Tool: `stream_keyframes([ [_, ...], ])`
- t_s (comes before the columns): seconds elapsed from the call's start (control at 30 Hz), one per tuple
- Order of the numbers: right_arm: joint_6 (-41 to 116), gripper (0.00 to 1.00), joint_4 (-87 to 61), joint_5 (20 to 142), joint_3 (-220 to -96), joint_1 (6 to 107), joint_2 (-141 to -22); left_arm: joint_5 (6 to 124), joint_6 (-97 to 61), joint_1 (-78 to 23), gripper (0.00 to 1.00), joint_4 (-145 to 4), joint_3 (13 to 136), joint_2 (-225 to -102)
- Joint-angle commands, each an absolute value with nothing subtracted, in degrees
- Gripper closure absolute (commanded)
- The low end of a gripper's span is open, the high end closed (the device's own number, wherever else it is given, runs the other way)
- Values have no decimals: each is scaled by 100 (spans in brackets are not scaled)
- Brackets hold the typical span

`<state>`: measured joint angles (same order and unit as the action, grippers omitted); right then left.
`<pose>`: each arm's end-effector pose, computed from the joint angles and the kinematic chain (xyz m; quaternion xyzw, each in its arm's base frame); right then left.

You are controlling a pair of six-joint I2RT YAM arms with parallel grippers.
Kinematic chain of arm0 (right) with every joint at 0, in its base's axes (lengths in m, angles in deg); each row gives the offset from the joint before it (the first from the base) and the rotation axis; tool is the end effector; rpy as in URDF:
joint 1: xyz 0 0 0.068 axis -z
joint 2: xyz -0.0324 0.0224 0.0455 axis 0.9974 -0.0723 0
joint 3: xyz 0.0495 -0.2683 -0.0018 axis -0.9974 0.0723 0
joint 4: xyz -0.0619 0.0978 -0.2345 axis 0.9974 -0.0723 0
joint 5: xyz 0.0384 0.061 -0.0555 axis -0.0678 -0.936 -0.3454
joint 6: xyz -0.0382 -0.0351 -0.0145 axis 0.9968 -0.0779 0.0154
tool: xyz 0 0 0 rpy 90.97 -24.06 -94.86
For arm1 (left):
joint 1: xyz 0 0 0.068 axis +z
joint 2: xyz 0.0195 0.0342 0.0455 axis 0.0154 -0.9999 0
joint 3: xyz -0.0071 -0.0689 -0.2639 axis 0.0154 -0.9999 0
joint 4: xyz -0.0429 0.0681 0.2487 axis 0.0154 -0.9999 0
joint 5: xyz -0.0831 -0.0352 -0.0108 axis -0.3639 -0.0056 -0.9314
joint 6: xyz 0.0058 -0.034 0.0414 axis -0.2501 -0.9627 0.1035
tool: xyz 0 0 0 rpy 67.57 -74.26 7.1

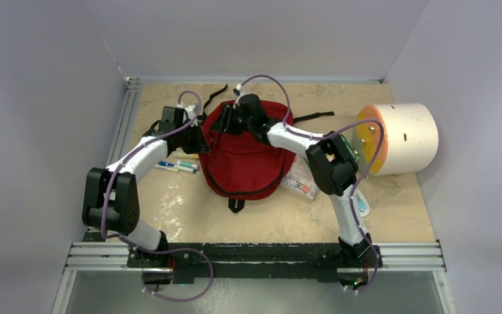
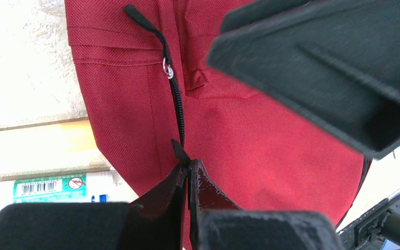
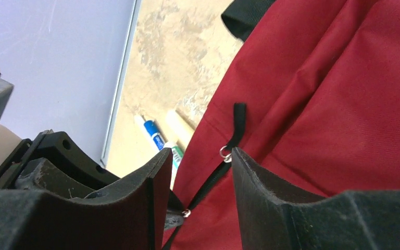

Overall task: Pack the student bag
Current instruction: Unzip the student bag at the center of the board.

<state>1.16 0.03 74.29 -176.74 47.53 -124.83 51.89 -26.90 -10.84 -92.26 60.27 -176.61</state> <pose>0.3980 0.3263 0.2267 -0.0422 0.8040 0.4596 0.3748 0.3158 -0.0687 0.2226 -0.0247 0.9248 -0.2592 0.2774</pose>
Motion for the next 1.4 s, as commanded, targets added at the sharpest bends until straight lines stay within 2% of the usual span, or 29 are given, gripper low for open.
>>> stream_keyframes([
  [0.0, -564, 52, 175, 7186, -17778, 4632, -12598, 5111, -2738, -1169, 100, -8993, 5956, -17442],
  [0.73, -574, 50, -220, 7128, -17883, 4455, -13102, 5081, -2676, -1215, 100, -8966, 5951, -17453],
  [0.93, -550, 65, -411, 7161, -18241, 4454, -13478, 5045, -2643, -1239, 100, -8974, 5963, -17451],
  [1.1, -541, 92, -379, 7066, -18341, 4460, -13665, 4995, -2600, -1286, 100, -9014, 5979, -17479],
  [1.17, -582, 100, -231, 7141, -18328, 4468, -13642, 4988, -2581, -1328, 100, -9068, 5991, -17488],
  [1.37, -719, 100, -67, 7460, -18558, 4585, -13667, 5076, -2648, -1578, 100, -9363, 6048, -17448],
])
